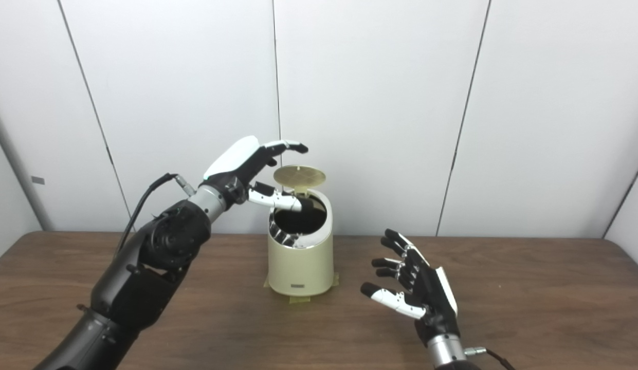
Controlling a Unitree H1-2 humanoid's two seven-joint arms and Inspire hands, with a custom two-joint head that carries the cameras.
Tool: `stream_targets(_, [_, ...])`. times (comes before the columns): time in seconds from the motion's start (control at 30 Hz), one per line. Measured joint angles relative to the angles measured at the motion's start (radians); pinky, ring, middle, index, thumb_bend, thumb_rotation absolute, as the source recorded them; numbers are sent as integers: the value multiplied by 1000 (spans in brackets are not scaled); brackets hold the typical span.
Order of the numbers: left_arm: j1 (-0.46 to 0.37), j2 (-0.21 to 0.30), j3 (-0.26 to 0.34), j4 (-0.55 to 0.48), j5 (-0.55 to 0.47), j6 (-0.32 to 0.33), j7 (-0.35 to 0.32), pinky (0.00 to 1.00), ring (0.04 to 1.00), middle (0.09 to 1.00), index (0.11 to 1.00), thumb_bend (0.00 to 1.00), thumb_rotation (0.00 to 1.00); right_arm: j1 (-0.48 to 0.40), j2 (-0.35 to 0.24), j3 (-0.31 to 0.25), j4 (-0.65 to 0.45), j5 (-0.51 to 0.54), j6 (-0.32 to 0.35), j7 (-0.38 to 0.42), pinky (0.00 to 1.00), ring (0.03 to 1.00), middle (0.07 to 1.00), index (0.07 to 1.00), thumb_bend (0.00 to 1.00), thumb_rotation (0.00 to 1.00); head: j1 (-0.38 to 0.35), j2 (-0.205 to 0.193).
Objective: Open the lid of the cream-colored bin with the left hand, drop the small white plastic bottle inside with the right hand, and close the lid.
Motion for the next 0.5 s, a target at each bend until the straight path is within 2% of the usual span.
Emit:
stream_targets(0.07, [0,16,-31,0,40,-13,-5,994,1000,904,853,1000,442,0,2,-1,-3,1,5,-1,611,657,835,835,934,280,-2,2])
stream_targets(0.17, [0,34,-46,-6,85,-32,-24,1000,1000,871,826,1000,460,1,7,-1,-19,1,18,-4,594,661,836,830,948,302,-3,5])
stream_targets(0.5, [6,51,-46,-61,113,-59,-76,1000,1000,813,790,1000,429,2,18,3,-32,-20,40,-9,573,658,829,828,945,299,-9,11])
